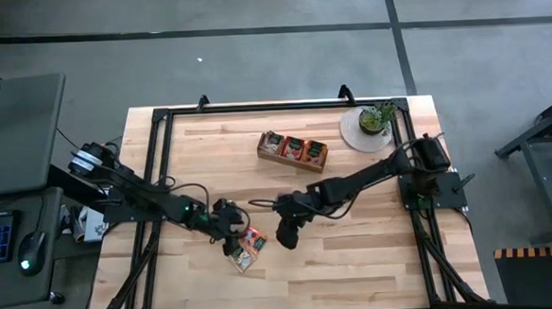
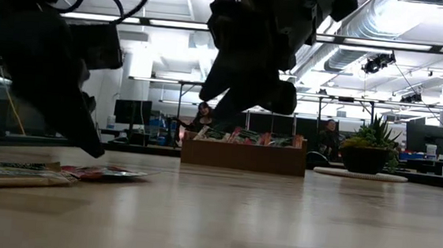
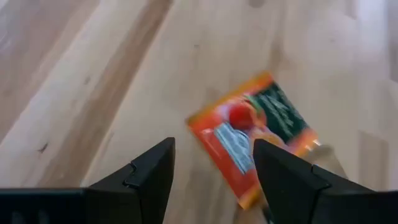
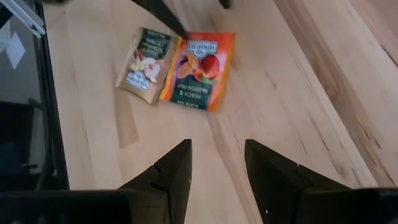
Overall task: Pick & Place Tea
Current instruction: Put the orange tea bag into the right section of the wooden organizer
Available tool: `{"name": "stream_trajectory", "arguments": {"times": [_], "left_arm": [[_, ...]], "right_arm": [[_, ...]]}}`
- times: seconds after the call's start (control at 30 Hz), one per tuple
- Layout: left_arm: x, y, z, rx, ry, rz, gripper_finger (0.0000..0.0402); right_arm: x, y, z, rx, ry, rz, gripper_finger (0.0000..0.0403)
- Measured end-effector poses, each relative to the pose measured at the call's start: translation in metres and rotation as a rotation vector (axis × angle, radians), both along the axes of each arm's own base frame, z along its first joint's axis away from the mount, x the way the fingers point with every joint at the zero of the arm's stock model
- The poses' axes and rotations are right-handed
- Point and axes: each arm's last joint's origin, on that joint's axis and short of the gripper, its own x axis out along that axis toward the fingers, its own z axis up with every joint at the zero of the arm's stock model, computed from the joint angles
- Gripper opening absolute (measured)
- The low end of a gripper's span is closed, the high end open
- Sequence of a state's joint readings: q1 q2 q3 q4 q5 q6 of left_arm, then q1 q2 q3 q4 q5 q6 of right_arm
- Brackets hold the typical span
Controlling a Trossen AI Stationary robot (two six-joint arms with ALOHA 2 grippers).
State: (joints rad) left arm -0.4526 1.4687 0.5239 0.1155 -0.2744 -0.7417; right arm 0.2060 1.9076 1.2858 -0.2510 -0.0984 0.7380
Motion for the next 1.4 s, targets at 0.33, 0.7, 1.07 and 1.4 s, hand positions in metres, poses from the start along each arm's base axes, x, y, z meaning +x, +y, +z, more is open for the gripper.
{"name": "stream_trajectory", "arguments": {"times": [0.33, 0.7, 1.07, 1.4], "left_arm": [[0.013, -0.006, -0.017, 0.017, 0.059, 0.044, 0.0216], [0.025, -0.01, -0.033, 0.14, 0.152, 0.06, 0.0216], [0.028, -0.012, -0.033, 0.253, 0.196, -0.022, 0.0216], [0.026, -0.011, -0.034, 0.283, 0.219, -0.018, 0.0216]], "right_arm": [[-0.001, 0.017, 0.002, -0.091, -0.059, -0.11, 0.0144], [-0.012, 0.032, -0.009, -0.131, -0.046, -0.137, 0.0144], [-0.031, 0.038, -0.042, 0.076, -0.068, -0.146, 0.0144], [-0.017, 0.021, -0.054, 0.207, -0.114, -0.251, 0.0144]]}}
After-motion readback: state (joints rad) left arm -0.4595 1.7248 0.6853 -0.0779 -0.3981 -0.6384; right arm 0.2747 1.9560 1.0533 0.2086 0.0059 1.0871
